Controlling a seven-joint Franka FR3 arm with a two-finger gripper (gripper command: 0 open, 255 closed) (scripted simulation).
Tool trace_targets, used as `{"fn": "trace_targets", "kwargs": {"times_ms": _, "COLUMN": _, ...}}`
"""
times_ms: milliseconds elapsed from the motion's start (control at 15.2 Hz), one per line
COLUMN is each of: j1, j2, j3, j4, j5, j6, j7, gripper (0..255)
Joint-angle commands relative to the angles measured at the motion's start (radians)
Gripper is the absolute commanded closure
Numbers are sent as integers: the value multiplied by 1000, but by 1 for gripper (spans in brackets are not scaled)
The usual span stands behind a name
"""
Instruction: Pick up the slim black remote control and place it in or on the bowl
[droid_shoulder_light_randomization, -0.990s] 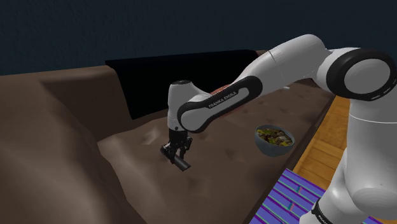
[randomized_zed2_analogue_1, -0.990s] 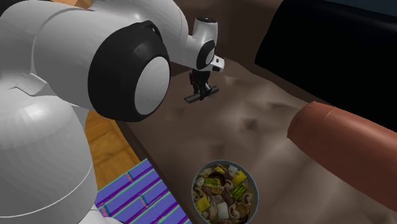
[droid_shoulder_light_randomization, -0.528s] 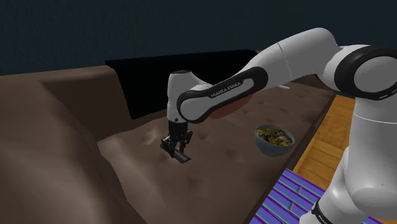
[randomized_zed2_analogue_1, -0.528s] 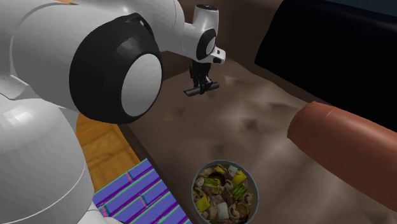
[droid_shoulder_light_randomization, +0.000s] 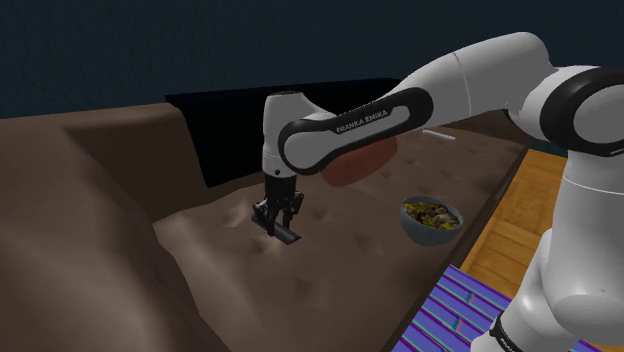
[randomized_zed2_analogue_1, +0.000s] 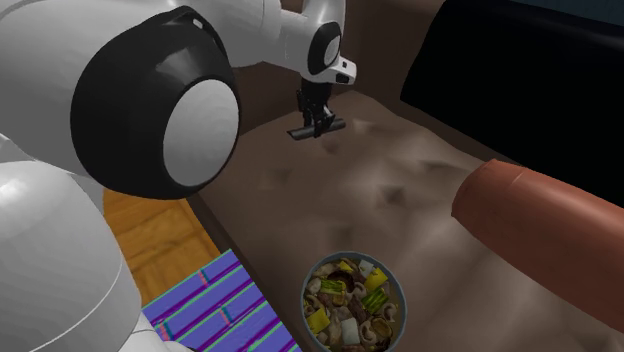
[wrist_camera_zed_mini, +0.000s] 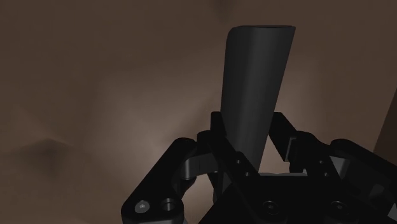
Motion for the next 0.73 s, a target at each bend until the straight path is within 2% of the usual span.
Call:
{"fn": "trace_targets", "kwargs": {"times_ms": 0, "j1": -1, "j2": -10, "j3": 1, "j4": 18, "j5": 3, "j6": -28, "j7": -1, "gripper": 255}}
{"fn": "trace_targets", "kwargs": {"times_ms": 660, "j1": -4, "j2": -44, "j3": 3, "j4": 110, "j5": 12, "j6": -152, "j7": -1, "gripper": 255}}
